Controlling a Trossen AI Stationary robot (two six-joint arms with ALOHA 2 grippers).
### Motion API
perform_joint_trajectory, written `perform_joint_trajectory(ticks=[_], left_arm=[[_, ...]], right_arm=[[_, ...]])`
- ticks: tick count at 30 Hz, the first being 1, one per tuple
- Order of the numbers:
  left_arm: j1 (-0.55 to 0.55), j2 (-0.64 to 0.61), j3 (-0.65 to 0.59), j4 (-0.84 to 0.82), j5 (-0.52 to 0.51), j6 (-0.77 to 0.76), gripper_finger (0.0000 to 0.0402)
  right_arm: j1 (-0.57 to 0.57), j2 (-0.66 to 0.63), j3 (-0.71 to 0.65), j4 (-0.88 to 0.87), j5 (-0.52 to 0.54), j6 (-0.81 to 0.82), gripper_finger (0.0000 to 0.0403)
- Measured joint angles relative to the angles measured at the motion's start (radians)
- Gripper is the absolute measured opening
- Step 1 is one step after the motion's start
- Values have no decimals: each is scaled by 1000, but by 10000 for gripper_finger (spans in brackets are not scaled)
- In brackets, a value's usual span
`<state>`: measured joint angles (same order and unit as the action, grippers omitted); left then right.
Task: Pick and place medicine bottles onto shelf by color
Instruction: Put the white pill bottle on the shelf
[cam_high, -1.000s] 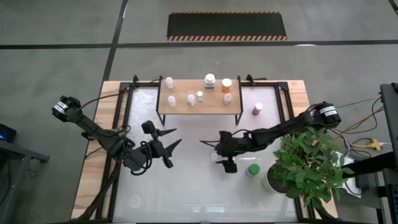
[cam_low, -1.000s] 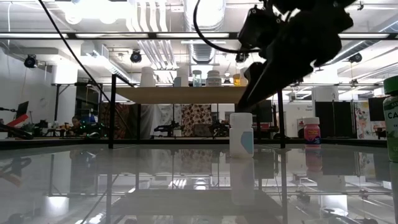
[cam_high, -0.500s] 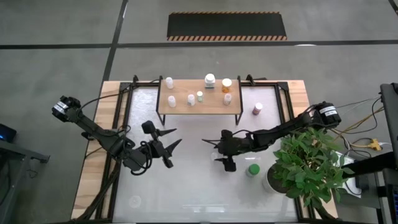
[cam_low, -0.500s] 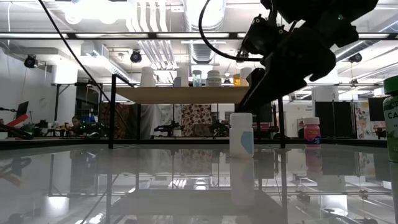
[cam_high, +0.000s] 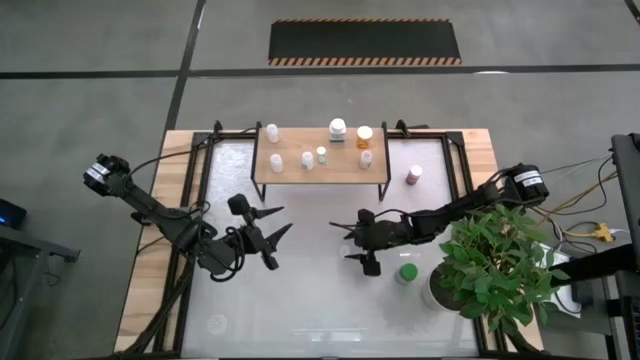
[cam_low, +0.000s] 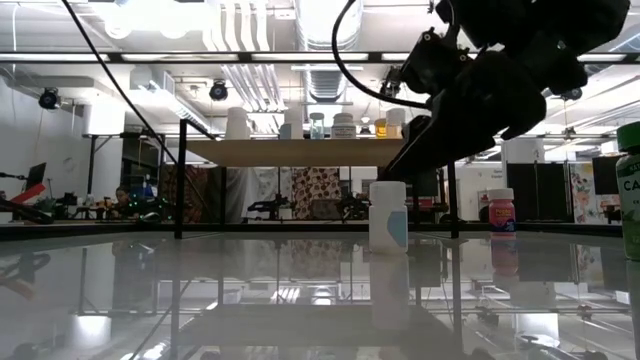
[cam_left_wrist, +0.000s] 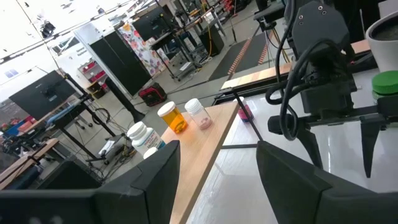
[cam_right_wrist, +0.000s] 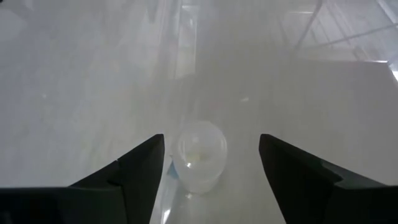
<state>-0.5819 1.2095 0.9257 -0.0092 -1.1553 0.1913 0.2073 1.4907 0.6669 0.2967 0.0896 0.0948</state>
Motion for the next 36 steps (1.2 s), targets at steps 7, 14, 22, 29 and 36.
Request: perform_joint_trajectory(ticks=[7,14,22,29,36], left_arm=[[0,0,0,-1,0,0,195],[0,0,0,-1,0,0,195],[0,0,-2,-1,0,6,195],[0,0,-3,-1,0,7,195],[0,0,-3,-1,0,7,195]], right_arm=[[0,91,-18,109,-2,-10,251],[0,125,16,110,-2,-29,231],[0,106,15,103,-2,-26,177],[0,99,20,97,-2,29,132],[-20,71,211,-129,32,49,141]])
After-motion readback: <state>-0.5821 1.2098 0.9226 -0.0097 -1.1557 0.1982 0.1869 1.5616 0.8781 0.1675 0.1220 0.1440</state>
